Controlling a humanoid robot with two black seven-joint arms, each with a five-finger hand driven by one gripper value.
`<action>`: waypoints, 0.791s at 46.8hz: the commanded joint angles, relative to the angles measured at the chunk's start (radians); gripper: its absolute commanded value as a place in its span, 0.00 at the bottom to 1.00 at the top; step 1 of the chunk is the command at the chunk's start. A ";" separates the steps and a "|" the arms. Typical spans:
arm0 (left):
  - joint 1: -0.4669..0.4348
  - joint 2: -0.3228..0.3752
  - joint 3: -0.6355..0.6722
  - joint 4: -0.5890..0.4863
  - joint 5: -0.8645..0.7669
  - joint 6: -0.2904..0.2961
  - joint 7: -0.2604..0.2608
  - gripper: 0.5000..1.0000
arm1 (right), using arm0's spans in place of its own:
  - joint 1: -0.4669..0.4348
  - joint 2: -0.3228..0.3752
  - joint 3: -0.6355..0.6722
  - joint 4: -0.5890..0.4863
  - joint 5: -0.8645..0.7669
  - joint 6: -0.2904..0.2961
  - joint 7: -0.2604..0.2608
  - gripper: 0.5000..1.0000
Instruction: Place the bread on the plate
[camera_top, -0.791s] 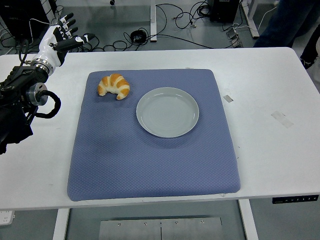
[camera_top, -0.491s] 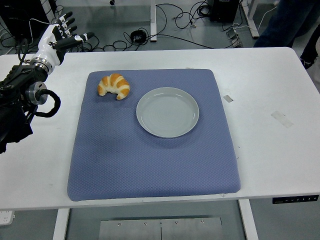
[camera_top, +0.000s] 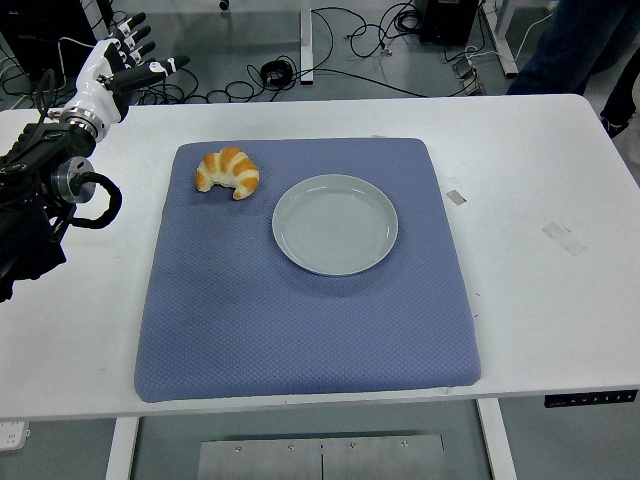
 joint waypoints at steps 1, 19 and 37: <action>-0.004 0.007 0.005 -0.001 0.003 -0.011 0.004 0.96 | 0.000 0.000 0.000 0.000 0.000 0.001 0.000 1.00; 0.009 0.008 -0.106 0.000 -0.057 -0.063 -0.002 0.96 | 0.000 0.000 0.000 0.000 0.000 -0.001 0.000 1.00; 0.005 -0.005 -0.101 0.000 -0.049 -0.014 0.009 0.96 | 0.000 0.000 0.000 0.000 0.000 0.001 0.000 1.00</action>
